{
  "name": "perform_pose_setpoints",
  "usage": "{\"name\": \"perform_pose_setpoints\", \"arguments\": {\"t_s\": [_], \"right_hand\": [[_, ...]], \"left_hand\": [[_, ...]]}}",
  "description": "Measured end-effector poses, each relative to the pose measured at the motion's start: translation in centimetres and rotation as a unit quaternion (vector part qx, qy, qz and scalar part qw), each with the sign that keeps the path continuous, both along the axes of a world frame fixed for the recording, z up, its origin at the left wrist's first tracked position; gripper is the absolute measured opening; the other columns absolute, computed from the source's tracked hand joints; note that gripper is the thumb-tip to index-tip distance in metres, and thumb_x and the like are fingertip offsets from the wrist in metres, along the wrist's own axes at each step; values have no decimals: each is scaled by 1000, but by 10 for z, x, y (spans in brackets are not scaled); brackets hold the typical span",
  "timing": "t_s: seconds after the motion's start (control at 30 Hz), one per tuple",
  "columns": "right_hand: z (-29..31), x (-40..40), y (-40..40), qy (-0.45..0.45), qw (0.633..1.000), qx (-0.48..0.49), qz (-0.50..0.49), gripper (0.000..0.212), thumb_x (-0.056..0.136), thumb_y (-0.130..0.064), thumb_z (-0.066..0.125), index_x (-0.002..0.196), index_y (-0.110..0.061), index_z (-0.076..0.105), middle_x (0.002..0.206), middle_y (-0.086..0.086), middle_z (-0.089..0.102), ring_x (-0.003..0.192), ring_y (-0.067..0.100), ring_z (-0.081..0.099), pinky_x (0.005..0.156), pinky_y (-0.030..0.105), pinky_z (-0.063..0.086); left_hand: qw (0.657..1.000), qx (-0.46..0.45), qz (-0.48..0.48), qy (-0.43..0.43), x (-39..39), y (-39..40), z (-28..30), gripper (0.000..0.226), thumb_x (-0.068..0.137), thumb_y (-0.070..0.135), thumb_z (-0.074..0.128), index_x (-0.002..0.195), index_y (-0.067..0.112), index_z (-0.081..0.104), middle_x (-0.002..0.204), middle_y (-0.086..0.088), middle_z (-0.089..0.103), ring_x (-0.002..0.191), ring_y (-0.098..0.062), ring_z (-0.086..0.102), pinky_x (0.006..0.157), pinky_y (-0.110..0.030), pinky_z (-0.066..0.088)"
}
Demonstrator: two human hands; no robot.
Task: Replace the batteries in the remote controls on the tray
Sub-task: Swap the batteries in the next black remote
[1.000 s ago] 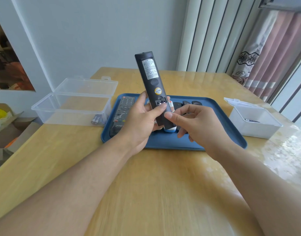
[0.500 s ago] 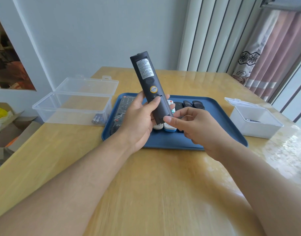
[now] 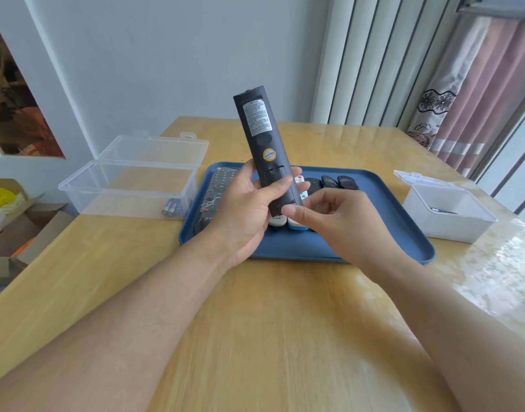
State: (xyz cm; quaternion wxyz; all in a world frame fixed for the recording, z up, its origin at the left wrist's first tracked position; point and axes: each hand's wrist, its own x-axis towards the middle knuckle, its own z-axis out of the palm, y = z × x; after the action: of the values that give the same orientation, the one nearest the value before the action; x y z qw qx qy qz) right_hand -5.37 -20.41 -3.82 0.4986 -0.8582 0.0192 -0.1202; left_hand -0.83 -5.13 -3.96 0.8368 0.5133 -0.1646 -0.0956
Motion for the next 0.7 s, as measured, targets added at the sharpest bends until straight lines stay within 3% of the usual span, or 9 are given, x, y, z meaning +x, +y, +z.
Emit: {"name": "perform_pose_setpoints", "arguments": {"t_s": [0.1,0.17,0.23,0.3,0.4,0.53,0.6,0.7], "right_hand": [[-2,0,0,-117,982,-139,-56,50,57,-64,86,76,-26,59,60,-15,53,58,1,50,56,29,38],[-5,-1,3,-205,955,-210,-34,47,58,-60,87,81,-30,59,71,-16,50,67,0,49,56,25,37],[-8,-2,7,-267,929,-256,-12,45,63,-55,88,95,-31,66,85,-17,49,77,-2,46,59,22,39],[-10,1,7,-310,906,-288,1,53,68,-52,87,113,-28,70,103,-12,57,95,6,49,75,26,47],[-10,2,5,-317,900,-297,15,69,73,-52,83,133,-25,62,125,-15,63,122,19,51,101,36,43],[-12,-2,8,-294,917,-271,11,77,73,-49,84,140,-22,57,115,-42,40,134,11,41,107,29,30],[-13,-2,8,-306,914,-266,-3,79,73,-50,83,142,-21,57,114,-38,46,137,4,34,112,35,29],[-14,1,8,-286,922,-261,-1,88,75,-57,77,150,-26,43,121,-16,65,144,-3,26,123,41,18]], "left_hand": [[1000,15,5,14,-1,1,1,29,103,10,54,132,11,54,102,-6,74,91,-24,74,72,-36,60],[999,33,14,23,-3,0,1,24,104,16,55,127,12,57,95,-3,73,83,-23,72,65,-34,57],[998,45,27,33,-4,0,1,23,103,22,57,124,14,60,93,-3,72,79,-25,70,58,-30,54],[997,51,36,35,-3,0,1,27,102,27,60,124,12,60,95,-5,72,77,-29,72,63,-36,59],[998,24,39,52,-2,1,1,32,104,31,55,124,7,61,94,-8,73,73,-27,72,78,-48,60],[994,0,38,106,-2,0,3,55,108,47,35,127,3,62,91,-16,68,63,-32,64,63,-41,60],[993,-2,40,107,-3,-1,3,53,110,45,33,127,4,61,87,-15,68,61,-32,63,68,-47,60],[993,0,25,112,-3,-3,3,53,109,46,33,127,6,63,88,-13,66,66,-31,63,88,-57,56]]}}
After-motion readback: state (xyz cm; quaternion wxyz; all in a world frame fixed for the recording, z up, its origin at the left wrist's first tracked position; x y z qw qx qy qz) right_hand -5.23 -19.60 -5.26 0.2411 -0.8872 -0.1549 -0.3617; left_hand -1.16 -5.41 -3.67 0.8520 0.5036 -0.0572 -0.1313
